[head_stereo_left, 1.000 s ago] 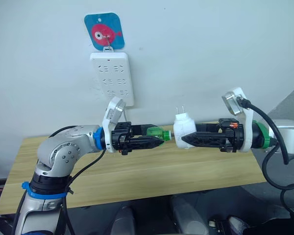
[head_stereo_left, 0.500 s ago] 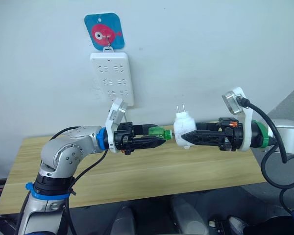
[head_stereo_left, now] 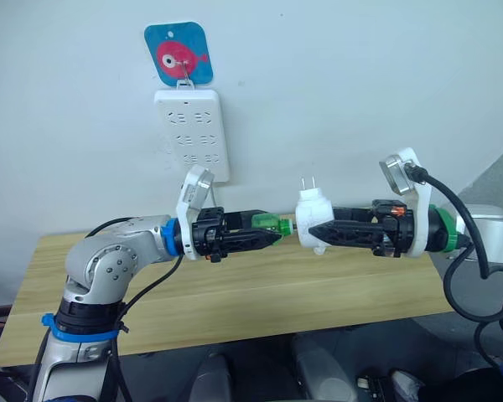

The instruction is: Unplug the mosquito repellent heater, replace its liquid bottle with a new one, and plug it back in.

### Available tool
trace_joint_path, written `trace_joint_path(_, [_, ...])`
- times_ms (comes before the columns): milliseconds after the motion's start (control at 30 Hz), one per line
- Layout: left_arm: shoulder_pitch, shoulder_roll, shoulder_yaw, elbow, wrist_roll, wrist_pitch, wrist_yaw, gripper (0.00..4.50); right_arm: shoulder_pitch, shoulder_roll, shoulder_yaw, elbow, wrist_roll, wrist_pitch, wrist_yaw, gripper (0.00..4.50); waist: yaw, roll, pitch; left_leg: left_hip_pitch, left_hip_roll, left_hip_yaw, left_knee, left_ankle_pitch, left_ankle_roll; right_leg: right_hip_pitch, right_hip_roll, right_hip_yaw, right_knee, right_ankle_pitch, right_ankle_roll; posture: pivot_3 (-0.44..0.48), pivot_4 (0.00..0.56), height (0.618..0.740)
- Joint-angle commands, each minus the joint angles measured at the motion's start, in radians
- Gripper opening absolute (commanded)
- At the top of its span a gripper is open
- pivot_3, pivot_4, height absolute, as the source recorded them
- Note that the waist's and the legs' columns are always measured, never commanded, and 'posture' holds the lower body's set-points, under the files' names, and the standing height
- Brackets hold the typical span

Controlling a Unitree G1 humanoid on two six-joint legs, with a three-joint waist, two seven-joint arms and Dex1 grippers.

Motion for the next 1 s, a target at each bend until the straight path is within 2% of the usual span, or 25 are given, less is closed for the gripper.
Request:
trace_joint_path(33, [-0.012, -0.016, -0.012, -0.050, -0.024, -0.011, -0.005, 2.38, -0.023, 0.024, 0.020, -0.044, 0.027, -0.010, 0.005, 3.03, 0.000, 0.000, 0.000, 0.000, 0.000, 0.000, 0.000, 0.000, 0.000, 0.000, 0.000, 0.000, 0.000, 0.000, 0.000, -0.167, 0.136, 0.740])
trace_joint_path(400, [0.005, 0.016, 0.007, -0.055, -0.042, 0.005, -0.021, 2.38, -0.009, -0.020, -0.017, 0.007, 0.002, 0.017, 0.045, 3.03, 0.000, 0.000, 0.000, 0.000, 0.000, 0.000, 0.000, 0.000, 0.000, 0.000, 0.000, 0.000, 0.001, 0.000, -0.001, -0.167, 0.134, 0.740])
trace_joint_path(1000, [0.004, 0.010, -0.013, -0.063, -0.019, -0.014, -0.004, 2.38, -0.025, 0.002, -0.009, -0.006, 0.026, 0.010, 0.031, 3.03, 0.000, 0.000, 0.000, 0.000, 0.000, 0.000, 0.000, 0.000, 0.000, 0.000, 0.000, 0.000, 0.001, 0.001, -0.001, -0.161, 0.132, 0.740])
